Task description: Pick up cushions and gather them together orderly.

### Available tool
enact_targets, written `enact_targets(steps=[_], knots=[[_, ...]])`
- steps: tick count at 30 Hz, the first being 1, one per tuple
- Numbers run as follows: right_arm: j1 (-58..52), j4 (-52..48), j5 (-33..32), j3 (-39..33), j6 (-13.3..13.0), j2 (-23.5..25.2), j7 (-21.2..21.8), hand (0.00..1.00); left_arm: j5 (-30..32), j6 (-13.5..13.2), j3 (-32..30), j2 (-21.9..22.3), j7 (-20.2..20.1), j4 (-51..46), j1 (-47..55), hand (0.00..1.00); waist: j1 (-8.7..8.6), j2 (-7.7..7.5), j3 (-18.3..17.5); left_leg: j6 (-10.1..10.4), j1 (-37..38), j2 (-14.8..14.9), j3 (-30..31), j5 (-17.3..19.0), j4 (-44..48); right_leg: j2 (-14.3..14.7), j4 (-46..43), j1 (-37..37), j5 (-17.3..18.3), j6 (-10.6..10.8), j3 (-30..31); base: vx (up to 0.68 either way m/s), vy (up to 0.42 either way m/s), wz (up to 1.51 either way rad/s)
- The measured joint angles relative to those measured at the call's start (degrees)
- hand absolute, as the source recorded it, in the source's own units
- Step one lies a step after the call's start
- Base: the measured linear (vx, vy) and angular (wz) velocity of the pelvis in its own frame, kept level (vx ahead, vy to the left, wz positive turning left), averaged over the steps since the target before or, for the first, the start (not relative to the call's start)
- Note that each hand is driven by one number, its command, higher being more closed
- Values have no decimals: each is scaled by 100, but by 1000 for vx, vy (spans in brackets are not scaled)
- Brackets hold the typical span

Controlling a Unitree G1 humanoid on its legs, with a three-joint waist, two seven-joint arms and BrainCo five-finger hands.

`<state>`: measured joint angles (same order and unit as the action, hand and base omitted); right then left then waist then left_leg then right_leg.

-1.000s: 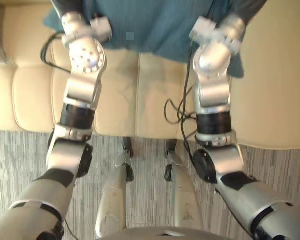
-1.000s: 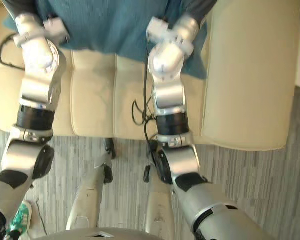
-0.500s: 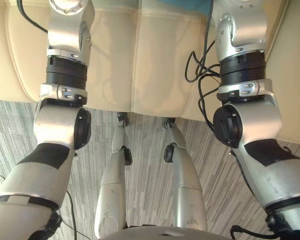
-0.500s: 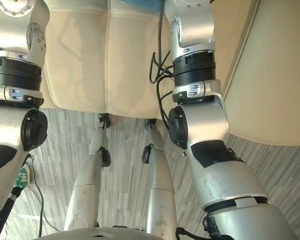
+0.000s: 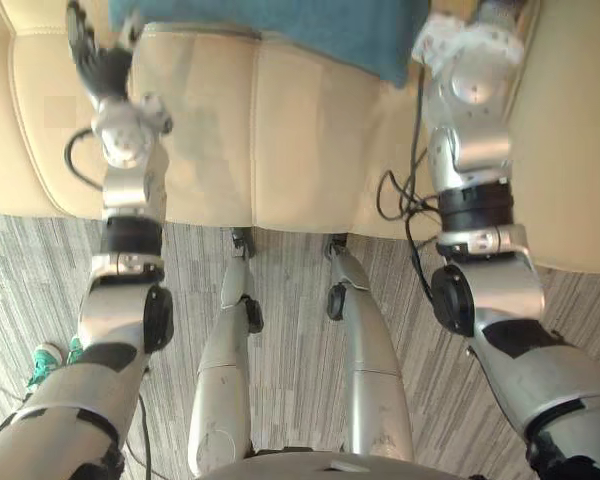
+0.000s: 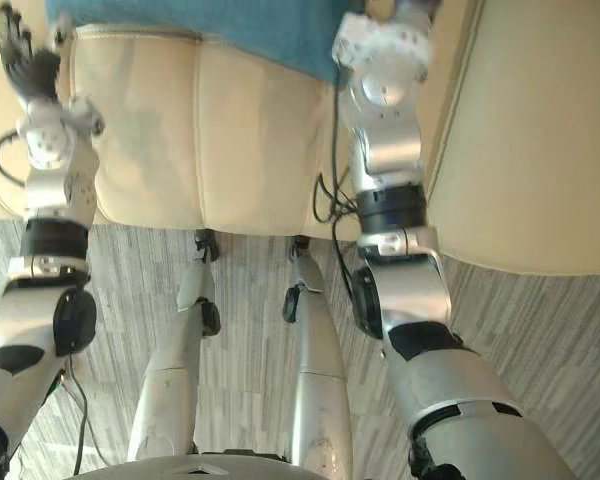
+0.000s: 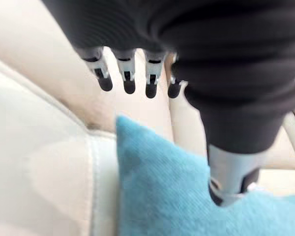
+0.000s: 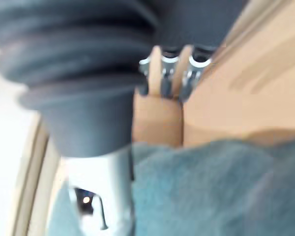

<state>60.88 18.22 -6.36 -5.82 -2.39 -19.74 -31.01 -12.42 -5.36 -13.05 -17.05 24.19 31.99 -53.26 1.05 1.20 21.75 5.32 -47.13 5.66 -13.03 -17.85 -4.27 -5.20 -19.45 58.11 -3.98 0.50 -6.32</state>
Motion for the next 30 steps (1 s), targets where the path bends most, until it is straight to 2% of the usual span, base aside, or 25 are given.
enact_targets(steps=[1, 3, 4, 7, 8, 9, 11, 13, 14, 15, 16, 19, 20, 23, 27, 30], knots=[[-428, -265, 3, -140, 20, -117, 26, 0, -52, -1, -50, -59, -37, -244, 321, 0, -2, -4, 3, -90, 128, 4, -4, 106, 51, 6, -79, -99, 53, 9, 20, -58, -78, 0], [-1104, -809, 35, -312, 33, -330, 90, 0, -93, -1, -57, -296, -116, -705, 813, 0, -26, -61, 35, -120, 318, -10, -36, 217, 192, -31, -238, -259, 144, 28, 89, -39, -77, -2], [-1756, -1392, 381, -491, 33, -499, 151, 0, 5, -9, -95, -553, -130, -1271, 1340, 0, -30, -103, 58, -151, 511, -8, -86, 353, 380, -46, -295, -498, 184, 36, 117, -36, -98, -7], [-3230, -2569, 924, -920, -6, -802, 215, 0, 301, -138, -390, -695, -186, -2549, 2487, 0, -25, -106, 59, -179, 1027, 13, -67, 628, 633, -57, -308, -1124, 343, 60, 100, 14, -83, -5], [-3865, -3010, 1144, -1055, -52, -786, 233, 0, 382, -273, -511, -645, -206, -3072, 3081, 0, -28, -107, 53, -174, 1275, 81, -63, 778, 778, -28, -181, -1478, 408, 60, 79, 48, -60, -9], [-4059, -3135, 1183, -1062, -79, -779, 255, 0, 377, -311, -532, -610, -218, -3240, 3272, 0, -28, -107, 50, -177, 1352, 95, -66, 823, 825, -12, -120, -1598, 417, 48, 75, 55, -51, -20], [-4760, -3363, 1374, -987, -186, -627, 477, 0, 375, -464, -567, -298, -309, -3643, 3978, 0, -4, -121, 22, -170, 1624, 171, -103, 976, 949, 68, 134, -2019, 389, 70, 65, 60, -28, -22], [-5371, -3274, 1403, -823, -215, -124, 748, 0, 375, -462, -520, 286, -461, -3593, 4577, 0, -2, -145, -110, -170, 1933, 217, -121, 1066, 954, 125, 403, -2428, 322, 95, 20, 80, -25, -17], [-5802, -3194, 1356, -659, -225, 337, 975, 0, 378, -406, -437, 726, -579, -3413, 5002, 0, 2, -162, -262, -176, 2152, 251, -142, 1132, 982, 154, 572, -2738, 261, 108, -14, 107, -29, -13], [-5972, -3096, 1333, -579, -240, 492, 1084, 0, 385, -371, -395, 872, -633, -3312, 5163, 0, 2, -174, -317, -168, 2257, 273, -161, 1164, 1005, 172, 640, -2883, 207, 136, -24, 165, -38, -22], [-6313, -2646, 1331, -405, -242, 900, 1353, 0, 414, -273, -322, 1201, -812, -2924, 5537, 0, 15, -233, -484, -135, 2557, 328, -248, 1330, 1129, 237, 777, -3254, 174, 101, 2, 177, -29, -28], [-6950, -1353, 1345, -262, -226, 1554, 1831, 0, 521, -40, -135, 1677, -1164, -1819, 6158, 0, 60, -248, -951, -88, 3212, 463, -366, 1829, 1526, 349, 1064, -4103, 201, 125, 143, 164, -7, -38], [-7001, -1147, 1345, -260, -224, 1615, 1863, 0, 596, -12, -115, 1709, -1202, -1668, 6242, 0, 66, -251, -997, -84, 3305, 493, -418, 1899, 1576, 352, 1095, -4213, 212, 131, 172, 95, 41, -37], [-7203, 307, 1290, -345, -178, 1901, 2099, 0, 1351, 118, -65, 1808, -1335, -346, 6335, 0, 30, -233, -1428, -34, 3714, 527, -497, 2162, 1729, 362, 1268, -4661, 247, 165, 271, 50, 46, -17], [-7217, 1707, 1224, -531, -74, 2053, 2211, 0, 1504, 211, -557, 1996, -1350, 1122, 6304, 0, 53, -226, -1742, -9, 4138, 516, -712, 2267, 1645, 350, 1597, -5090, 229, 179, 421, 17, 36, -21], [-7209, 2239, 1225, -770, -14, 2113, 2223, 0, 1480, 243, -823, 2038, -1340, 1665, 6300, 0, 81, -245, -1881, 33, 4361, 460, -803, 2290, 1485, 332, 1739, -5250, 167, 169, 499, 3, 33, -20]])
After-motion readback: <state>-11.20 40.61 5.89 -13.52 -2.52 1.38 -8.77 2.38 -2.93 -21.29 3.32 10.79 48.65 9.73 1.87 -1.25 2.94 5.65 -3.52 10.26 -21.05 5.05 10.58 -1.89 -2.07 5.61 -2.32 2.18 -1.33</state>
